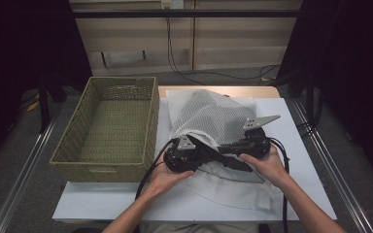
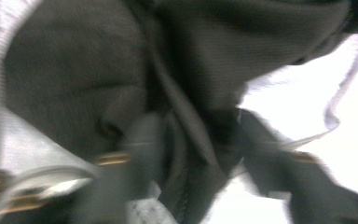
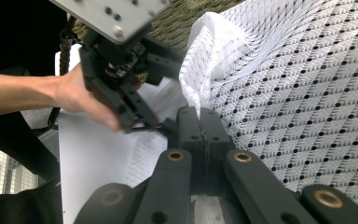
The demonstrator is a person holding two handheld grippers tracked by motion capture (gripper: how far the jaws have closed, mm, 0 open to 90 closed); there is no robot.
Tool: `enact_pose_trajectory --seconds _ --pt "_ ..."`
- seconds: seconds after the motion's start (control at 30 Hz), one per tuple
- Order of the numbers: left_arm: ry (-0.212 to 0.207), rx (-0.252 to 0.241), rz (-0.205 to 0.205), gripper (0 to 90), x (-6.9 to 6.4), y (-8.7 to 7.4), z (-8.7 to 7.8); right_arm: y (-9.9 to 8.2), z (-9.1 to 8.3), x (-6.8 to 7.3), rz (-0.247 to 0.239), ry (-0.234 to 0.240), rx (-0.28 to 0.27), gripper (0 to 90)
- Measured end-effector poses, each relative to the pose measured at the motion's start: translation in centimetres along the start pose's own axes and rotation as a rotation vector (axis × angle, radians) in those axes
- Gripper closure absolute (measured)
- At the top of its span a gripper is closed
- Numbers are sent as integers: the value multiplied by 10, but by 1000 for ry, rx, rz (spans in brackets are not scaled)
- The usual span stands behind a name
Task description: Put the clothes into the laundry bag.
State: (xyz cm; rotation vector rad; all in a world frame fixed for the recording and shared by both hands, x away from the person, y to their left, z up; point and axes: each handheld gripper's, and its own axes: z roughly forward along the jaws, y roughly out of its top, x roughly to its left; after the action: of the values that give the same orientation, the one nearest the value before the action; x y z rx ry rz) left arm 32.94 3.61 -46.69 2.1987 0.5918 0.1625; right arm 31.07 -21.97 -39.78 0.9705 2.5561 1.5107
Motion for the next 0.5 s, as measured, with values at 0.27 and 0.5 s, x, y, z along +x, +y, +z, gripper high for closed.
enact_pose_trajectory --seconds 0.27,0.5 --pt "-142 -53 42 818 -19 19 12 3 1 2 -1 1 -5 898" --pt "-226 -79 35 775 -24 36 38 3 1 1 -1 5 -4 898"
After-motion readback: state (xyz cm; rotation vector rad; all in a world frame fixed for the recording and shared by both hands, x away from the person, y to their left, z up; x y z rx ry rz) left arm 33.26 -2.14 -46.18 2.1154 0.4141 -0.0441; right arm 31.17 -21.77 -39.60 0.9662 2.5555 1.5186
